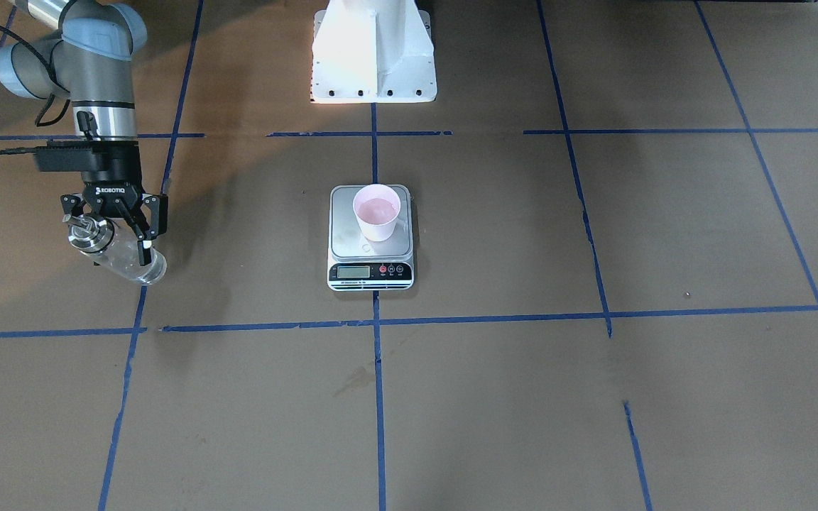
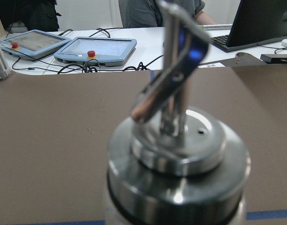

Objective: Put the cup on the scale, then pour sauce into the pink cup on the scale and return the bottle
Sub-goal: 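Lower the bottle to the table with the right gripper and release it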

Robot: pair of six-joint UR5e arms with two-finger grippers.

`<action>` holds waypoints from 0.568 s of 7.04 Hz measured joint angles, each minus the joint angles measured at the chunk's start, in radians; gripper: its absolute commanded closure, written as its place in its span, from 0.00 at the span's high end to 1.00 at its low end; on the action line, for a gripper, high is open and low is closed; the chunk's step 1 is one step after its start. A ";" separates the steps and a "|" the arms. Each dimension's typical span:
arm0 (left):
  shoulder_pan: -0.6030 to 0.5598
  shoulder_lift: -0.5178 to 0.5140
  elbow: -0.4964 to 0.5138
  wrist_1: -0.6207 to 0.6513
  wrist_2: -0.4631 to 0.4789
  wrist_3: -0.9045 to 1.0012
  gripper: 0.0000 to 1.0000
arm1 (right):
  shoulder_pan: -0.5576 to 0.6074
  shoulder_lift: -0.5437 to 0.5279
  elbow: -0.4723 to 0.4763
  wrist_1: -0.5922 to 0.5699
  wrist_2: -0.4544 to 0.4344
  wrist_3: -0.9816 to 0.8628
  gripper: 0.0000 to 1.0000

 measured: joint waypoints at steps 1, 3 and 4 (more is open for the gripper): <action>0.000 0.000 0.000 0.000 0.000 -0.001 1.00 | -0.006 -0.013 -0.005 0.004 -0.012 -0.001 0.00; 0.000 -0.001 0.001 0.000 0.000 -0.001 1.00 | -0.053 -0.013 -0.027 0.006 -0.067 0.002 0.00; 0.000 -0.001 0.002 0.000 0.000 -0.001 1.00 | -0.073 -0.008 -0.036 0.007 -0.091 0.003 0.00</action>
